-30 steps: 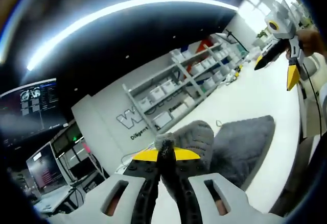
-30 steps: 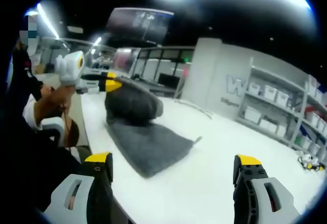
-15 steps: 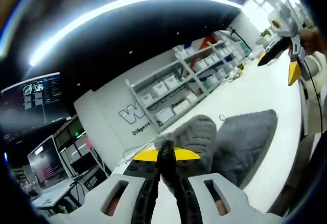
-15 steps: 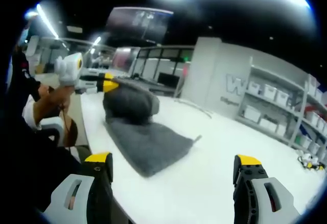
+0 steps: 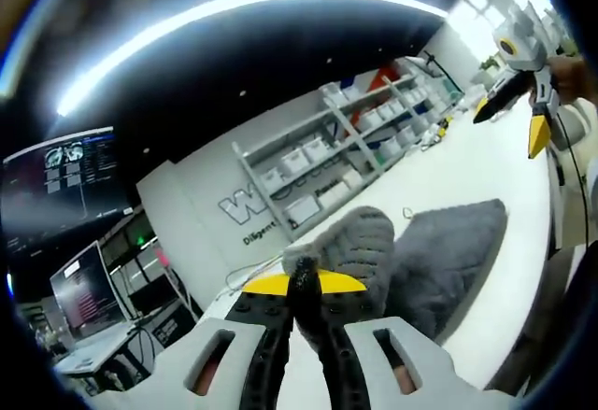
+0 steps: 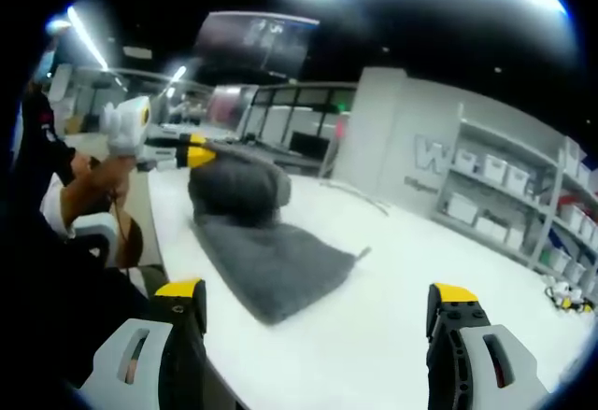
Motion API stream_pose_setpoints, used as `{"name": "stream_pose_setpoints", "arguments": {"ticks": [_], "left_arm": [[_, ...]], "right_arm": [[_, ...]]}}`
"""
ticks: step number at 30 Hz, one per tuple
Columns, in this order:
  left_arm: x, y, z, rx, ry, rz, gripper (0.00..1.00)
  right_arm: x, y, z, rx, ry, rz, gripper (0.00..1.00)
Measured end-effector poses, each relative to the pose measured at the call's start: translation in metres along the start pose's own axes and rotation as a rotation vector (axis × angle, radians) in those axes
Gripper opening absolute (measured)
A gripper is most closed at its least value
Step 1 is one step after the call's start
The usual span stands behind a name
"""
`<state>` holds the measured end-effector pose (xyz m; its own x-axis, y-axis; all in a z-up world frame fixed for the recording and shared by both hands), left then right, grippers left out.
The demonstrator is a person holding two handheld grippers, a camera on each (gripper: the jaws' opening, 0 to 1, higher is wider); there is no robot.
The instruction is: Open the folded towel by lifting each exposed corner and separating the folded layers until the towel lies flat within the target outline without major curled edges
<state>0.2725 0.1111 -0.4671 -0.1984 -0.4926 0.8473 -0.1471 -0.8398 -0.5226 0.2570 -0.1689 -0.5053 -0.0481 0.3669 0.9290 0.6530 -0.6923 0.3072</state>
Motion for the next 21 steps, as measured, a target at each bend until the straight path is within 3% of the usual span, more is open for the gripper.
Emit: {"name": "stream_pose_setpoints", "arguments": {"ticks": [21], "left_arm": [[-0.0075, 0.0002, -0.0088, 0.0, -0.026, -0.019, 0.07]], "right_arm": [[0.0001, -0.005, 0.0024, 0.005, -0.01, -0.012, 0.99]]}}
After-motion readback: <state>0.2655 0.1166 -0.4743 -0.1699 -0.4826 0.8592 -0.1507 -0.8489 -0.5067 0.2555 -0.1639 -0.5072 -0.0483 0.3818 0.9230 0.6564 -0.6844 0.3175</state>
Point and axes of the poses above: the point that each gripper's makers call its tool centre point, and the gripper's own axes: z roughly forward along the fingers, y roughly to its right, x roughly out of its top, the point moved 1 cm from there along -z, roughly backward along the fingers, and after that the axes turned 2 degrees about -z, right-handed, at the moved point
